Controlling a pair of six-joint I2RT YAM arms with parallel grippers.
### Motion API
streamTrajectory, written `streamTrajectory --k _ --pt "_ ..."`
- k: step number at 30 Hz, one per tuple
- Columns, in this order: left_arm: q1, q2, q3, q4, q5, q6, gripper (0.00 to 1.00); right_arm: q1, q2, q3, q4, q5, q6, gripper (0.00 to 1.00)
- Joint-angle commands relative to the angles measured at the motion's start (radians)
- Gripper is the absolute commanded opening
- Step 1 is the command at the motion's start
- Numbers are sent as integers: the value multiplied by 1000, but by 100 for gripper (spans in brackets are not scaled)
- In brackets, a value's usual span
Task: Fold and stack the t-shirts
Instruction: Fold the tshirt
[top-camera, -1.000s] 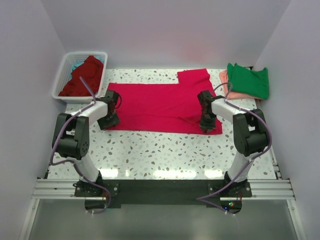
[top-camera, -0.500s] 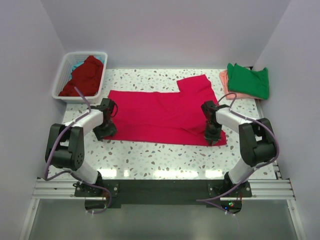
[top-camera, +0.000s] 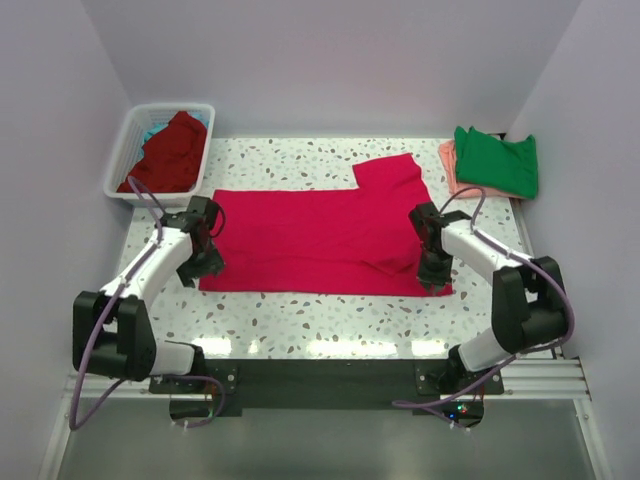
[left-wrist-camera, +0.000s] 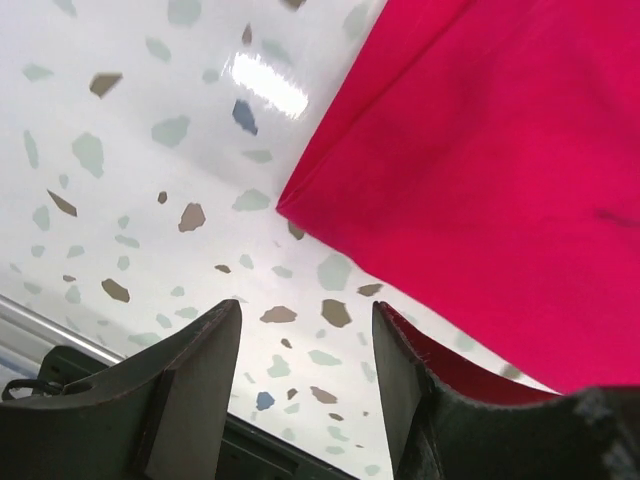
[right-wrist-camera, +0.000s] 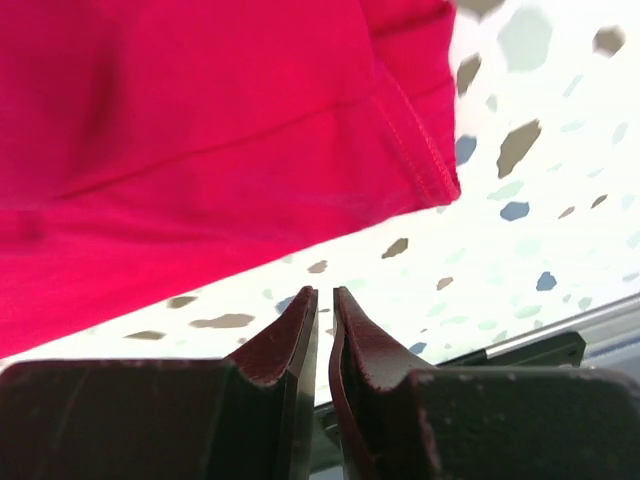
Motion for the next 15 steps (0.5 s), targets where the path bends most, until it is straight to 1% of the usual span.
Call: streamTrajectory --k 1,3,8,9,11,15 --pt "10 -83 85 -27 -26 7 59 9 -84 120 -23 35 5 16" --pt "9 -103 83 -10 -36 10 59 14 -91 139 -10 20 1 17" --pt "10 -121 48 97 21 30 60 30 -106 151 54 -39 -15 18" --pt "10 -116 36 137 30 27 60 30 -103 154 66 -42 -17 18" --pt "10 -91 30 160 55 7 60 41 -92 163 71 -51 -20 18" --pt "10 -34 8 177 76 -38 59 57 -84 176 80 -57 -20 18"
